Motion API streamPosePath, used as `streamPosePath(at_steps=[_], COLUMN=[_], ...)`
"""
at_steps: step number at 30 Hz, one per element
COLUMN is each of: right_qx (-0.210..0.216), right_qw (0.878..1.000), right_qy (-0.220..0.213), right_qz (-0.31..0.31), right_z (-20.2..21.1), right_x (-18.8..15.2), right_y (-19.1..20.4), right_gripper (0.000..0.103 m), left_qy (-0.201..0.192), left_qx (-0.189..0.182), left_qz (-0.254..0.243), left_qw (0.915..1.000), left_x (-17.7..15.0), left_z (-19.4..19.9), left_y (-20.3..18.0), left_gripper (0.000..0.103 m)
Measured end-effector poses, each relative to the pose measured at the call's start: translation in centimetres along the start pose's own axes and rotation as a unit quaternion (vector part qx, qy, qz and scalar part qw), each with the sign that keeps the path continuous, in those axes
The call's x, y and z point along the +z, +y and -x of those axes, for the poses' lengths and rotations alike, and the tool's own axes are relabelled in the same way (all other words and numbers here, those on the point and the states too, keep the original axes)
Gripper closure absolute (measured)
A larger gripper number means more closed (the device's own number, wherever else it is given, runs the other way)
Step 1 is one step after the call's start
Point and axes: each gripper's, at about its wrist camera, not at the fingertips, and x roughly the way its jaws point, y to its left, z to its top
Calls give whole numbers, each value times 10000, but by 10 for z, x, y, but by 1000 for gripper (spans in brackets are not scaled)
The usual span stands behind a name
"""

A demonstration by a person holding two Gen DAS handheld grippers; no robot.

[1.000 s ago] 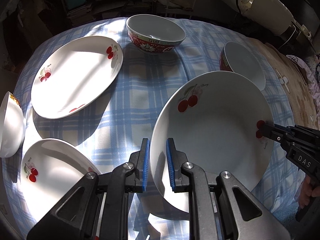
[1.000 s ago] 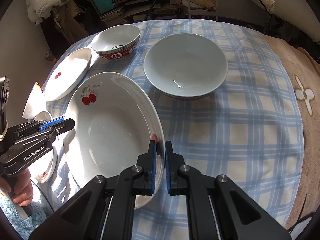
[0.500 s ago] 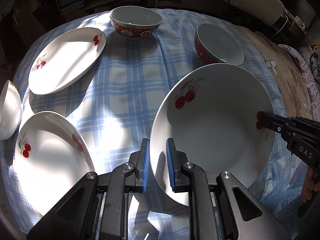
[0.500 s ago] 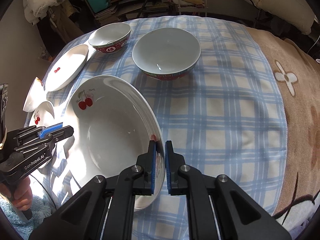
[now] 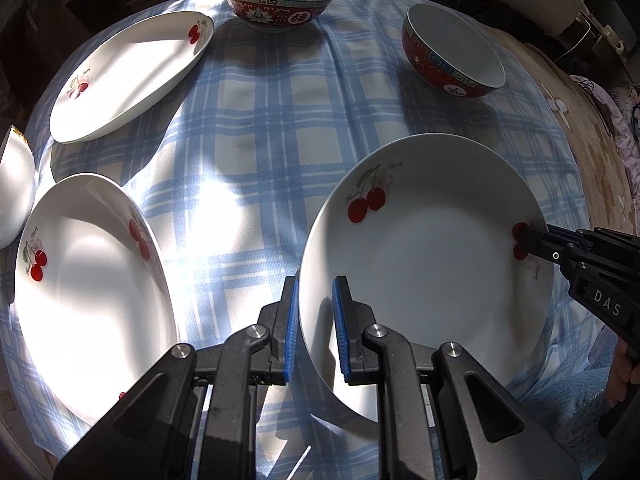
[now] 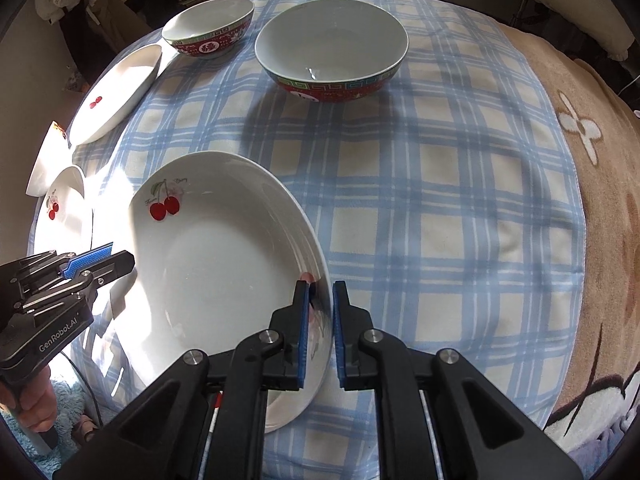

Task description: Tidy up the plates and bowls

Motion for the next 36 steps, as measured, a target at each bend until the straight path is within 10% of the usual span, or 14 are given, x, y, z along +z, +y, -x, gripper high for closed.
streamPosePath(at_steps=[29, 36], right_qx=[101, 222], right_qw=[9991, 9941], right_qy=[-392, -894], right_qz=[114, 581], right_z=[29, 53], right_x=[2, 4], right_y=[10, 38], right_gripper=[80, 43], left_qy=[-339, -572], left_qx=[681, 996], left_qz=[285, 511], left_qw=[9967, 9921], left_x=[-16, -26], left_z=[55, 88], left_y=[20, 46], left_gripper=[75, 43])
